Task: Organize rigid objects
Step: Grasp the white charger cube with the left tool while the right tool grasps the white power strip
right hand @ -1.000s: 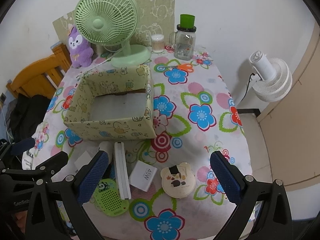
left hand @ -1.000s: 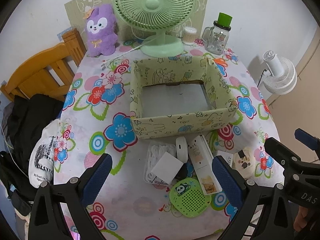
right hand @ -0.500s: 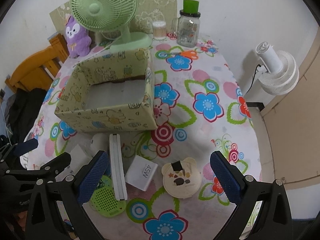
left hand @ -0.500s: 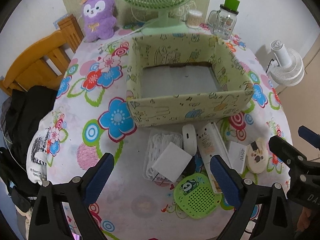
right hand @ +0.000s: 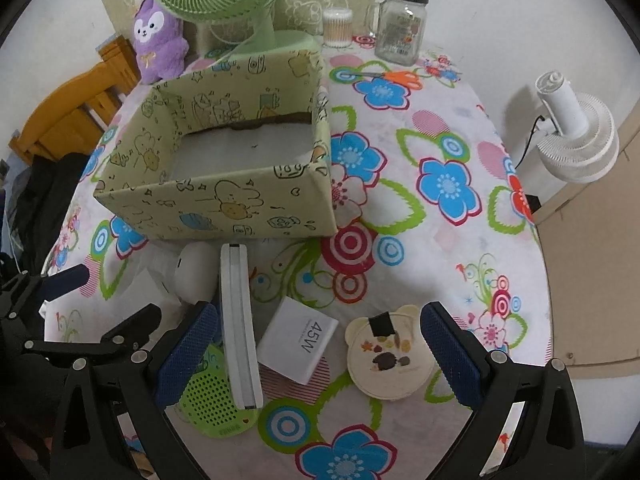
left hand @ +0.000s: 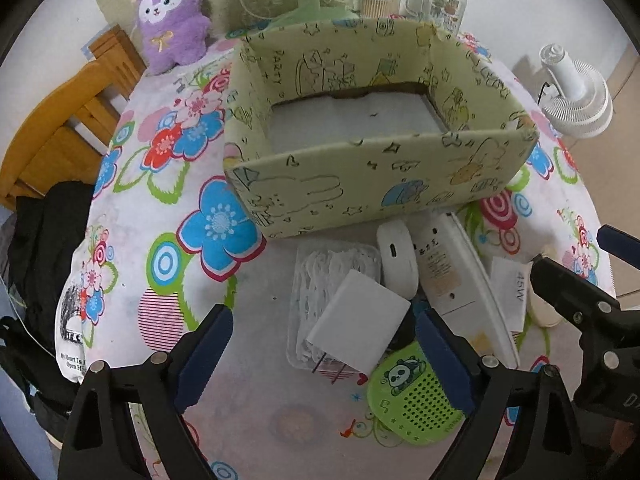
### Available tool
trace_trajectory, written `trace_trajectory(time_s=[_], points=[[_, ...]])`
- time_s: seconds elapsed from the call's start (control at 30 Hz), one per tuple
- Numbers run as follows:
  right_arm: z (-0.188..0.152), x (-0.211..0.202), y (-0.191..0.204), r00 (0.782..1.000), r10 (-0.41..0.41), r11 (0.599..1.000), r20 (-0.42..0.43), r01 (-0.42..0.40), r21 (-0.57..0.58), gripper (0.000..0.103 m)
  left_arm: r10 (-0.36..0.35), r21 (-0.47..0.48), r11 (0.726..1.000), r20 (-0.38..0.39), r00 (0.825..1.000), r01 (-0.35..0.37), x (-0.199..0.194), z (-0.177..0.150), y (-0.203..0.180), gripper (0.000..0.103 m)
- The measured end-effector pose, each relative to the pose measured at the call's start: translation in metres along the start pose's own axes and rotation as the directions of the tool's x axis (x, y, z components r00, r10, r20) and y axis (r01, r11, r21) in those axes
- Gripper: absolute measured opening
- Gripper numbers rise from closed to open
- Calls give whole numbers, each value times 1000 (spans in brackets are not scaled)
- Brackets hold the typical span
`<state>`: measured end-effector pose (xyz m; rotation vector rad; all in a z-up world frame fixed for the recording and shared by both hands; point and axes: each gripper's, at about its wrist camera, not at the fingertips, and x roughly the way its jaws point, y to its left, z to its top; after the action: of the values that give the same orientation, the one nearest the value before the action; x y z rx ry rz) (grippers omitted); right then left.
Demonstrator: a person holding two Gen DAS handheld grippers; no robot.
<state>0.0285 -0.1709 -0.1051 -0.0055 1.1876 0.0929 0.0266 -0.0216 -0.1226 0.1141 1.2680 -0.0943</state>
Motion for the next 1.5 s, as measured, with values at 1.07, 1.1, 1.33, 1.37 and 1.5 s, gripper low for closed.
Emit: trace_trajectory(time_s=[1.07,1.1,1.33,1.37,1.5], points=[[-2,36,34,997,48,999,-66,-49,-4,82,-58,12,998,-49,997,59,17,-5,13,47],[-1,38,37,996,51,999,-68,-52,-6,79,-60,12,998,-48,997,61,17,-5,14,47],[5,53,49,993,76,997,-95,-76,5,57,-51,40,998,-50,997,53,19,0,12,47],[6,55,51,992,83,997,-100,-83,6,56,-51,44,998,-49,997,53,19,0,12,47],[7,66,55,985,96,995,-143,-93,29,54,-53,68,996,-47,997,56,20,-2,11,46]])
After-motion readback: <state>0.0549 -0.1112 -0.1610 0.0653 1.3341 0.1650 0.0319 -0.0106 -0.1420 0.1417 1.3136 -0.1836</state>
